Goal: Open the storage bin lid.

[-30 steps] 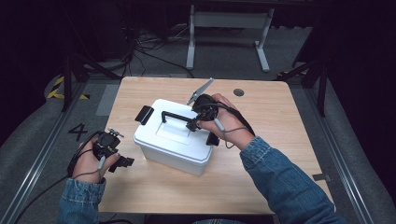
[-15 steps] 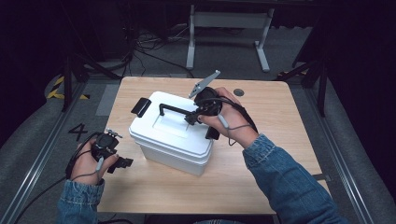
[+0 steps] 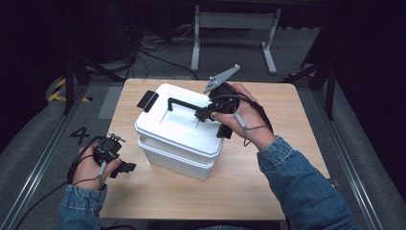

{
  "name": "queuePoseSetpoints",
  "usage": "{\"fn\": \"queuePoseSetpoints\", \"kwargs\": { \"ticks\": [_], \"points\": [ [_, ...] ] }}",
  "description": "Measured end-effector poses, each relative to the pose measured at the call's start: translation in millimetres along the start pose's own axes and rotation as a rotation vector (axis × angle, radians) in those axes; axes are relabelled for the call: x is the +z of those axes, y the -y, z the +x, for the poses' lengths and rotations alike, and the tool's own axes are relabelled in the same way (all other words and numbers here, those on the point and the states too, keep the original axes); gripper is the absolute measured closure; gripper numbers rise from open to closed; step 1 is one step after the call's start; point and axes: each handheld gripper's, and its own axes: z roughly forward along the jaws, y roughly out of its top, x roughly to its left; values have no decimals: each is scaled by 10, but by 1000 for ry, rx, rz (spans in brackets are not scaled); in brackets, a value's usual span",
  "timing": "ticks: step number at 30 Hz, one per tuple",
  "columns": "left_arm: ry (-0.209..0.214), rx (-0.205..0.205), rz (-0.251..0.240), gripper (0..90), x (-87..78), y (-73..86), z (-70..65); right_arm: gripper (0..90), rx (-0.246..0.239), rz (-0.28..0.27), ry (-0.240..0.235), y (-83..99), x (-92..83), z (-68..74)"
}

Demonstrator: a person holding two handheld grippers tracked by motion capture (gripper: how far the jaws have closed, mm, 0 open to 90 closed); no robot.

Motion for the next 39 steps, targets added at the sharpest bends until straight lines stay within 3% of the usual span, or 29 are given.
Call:
{"fn": "queuePoseSetpoints", "kwargs": {
  "ticks": [24, 39],
  "points": [
    [-7, -8, 2, 232, 26, 2, 9, 851, 112, -39, 89, 468, -656, -431],
    [-5, -13, 3, 233, 31, 6, 9, 851, 180, -44, 183, 780, -1030, -691]
  ]
}}
